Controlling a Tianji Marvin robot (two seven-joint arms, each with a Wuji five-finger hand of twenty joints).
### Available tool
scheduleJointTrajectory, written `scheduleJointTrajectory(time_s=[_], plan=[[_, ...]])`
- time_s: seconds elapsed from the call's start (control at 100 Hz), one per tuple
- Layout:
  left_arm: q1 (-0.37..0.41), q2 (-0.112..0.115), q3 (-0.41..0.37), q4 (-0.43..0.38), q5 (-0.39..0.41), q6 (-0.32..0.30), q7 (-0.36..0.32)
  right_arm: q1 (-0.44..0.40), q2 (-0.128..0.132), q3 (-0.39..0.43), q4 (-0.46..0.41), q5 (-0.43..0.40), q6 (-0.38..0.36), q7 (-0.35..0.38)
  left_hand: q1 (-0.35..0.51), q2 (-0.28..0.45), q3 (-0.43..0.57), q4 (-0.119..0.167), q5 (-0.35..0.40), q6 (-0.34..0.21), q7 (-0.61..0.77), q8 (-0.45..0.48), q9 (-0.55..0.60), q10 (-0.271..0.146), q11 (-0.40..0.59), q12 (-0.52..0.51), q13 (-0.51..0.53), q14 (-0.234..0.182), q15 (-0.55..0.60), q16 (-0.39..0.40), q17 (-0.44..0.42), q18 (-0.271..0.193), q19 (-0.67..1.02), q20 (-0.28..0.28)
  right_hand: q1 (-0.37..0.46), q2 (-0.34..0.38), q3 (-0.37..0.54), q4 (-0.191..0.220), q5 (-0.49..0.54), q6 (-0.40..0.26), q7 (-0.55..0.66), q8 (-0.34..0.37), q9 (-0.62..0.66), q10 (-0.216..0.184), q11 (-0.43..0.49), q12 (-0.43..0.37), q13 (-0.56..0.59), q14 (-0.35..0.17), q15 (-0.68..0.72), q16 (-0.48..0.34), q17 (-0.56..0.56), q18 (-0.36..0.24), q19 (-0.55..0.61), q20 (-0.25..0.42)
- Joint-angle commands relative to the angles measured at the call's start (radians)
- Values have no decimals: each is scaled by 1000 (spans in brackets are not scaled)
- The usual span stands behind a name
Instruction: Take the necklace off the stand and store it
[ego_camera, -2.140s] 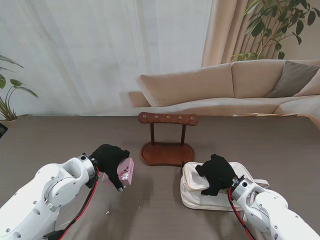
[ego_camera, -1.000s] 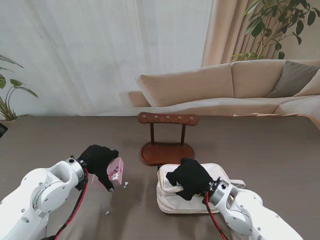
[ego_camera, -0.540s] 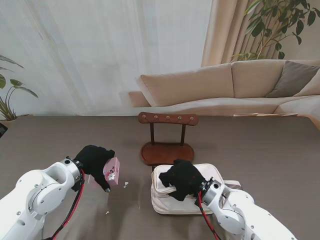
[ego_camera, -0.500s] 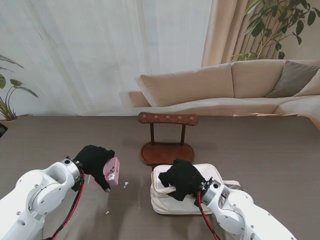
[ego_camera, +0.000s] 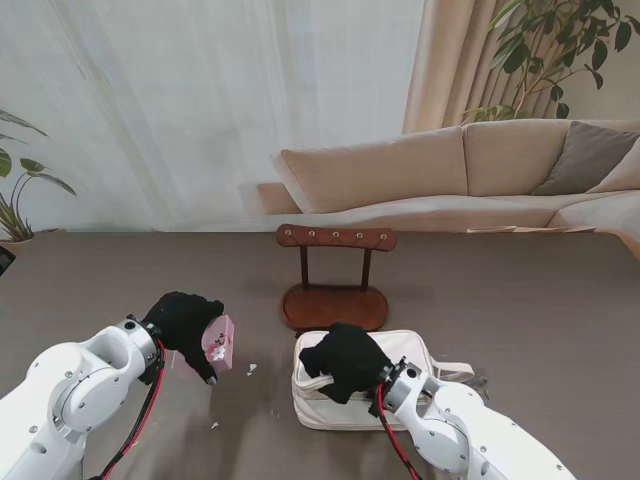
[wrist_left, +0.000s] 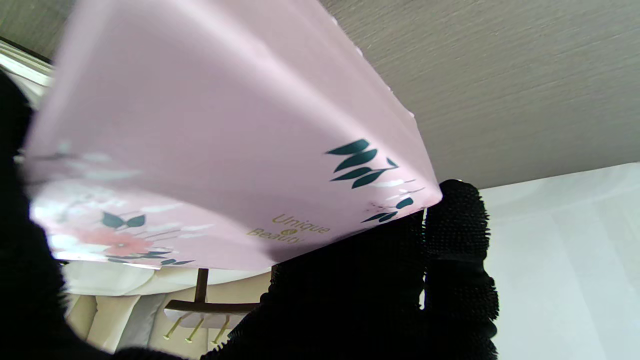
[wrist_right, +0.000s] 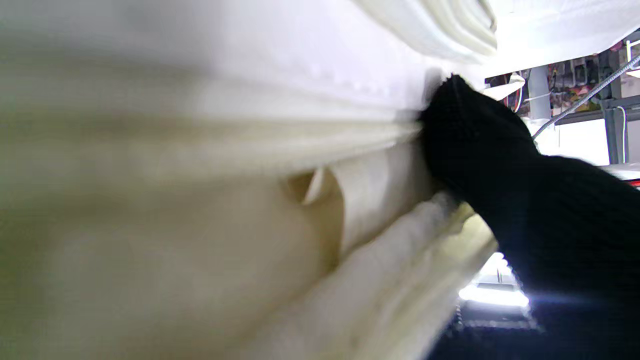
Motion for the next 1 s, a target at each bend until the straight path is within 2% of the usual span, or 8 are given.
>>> scheduleJointTrajectory(time_s=[0.0,0.99], plan=[[5,-2,-4,-9,0,5,-21,10,-19,-17,6,1,1,10,533,149,528,-10,113,-175,644,64,118,-99,159,87,91,-146,130,4,0,28,68,19,29,57,128,51,25,-115,18,0,41,-16,14,9,25,-16,-30,-8,-13,-19,28,22],[30,-5,-27,-18,2,26,-13,106,-79,-167,47,114,81,-24,532,149,527,-10,112,-175,643,63,118,-100,160,87,90,-145,129,3,1,26,69,20,32,59,129,53,24,-116,20,-1,37,-15,13,7,24,-19,-43,-14,-24,-25,21,12]])
